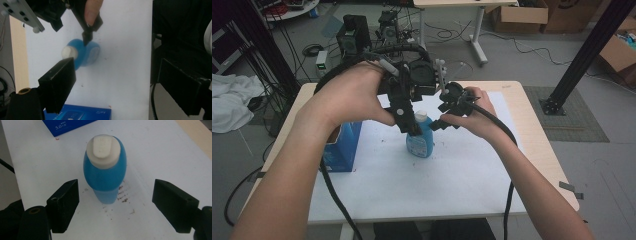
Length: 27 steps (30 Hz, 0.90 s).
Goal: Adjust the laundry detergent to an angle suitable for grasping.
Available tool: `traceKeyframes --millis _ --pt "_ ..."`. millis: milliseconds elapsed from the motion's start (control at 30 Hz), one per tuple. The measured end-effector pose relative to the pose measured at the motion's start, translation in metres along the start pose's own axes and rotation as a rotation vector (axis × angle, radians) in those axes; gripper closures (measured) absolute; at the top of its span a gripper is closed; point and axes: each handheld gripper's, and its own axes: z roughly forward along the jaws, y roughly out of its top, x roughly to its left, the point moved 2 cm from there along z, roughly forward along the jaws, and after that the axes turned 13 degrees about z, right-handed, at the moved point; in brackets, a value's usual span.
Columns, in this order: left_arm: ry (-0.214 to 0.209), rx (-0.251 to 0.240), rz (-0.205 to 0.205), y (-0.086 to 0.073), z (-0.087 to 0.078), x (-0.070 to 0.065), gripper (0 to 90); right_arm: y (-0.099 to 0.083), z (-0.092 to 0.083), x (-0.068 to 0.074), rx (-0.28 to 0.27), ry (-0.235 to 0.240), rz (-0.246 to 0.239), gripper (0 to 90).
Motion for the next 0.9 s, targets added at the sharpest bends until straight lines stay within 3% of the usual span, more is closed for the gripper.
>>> traceKeyframes --millis 200,467,900 --pt "-0.007 -0.003 0.004 0.0 0.002 -0.001 15.4 0.002 0.018 0.006 0.011 0.006 -0.007 22.5" --pt "-0.001 -0.005 0.0 -0.002 0.0 -0.002 15.4 0.001 0.042 0.007 -0.003 0.012 0.026 23.4" --pt "-0.003 -0.011 0.0 -0.004 0.002 -0.002 15.4 0.003 0.061 0.012 -0.004 -0.019 0.035 26.9"
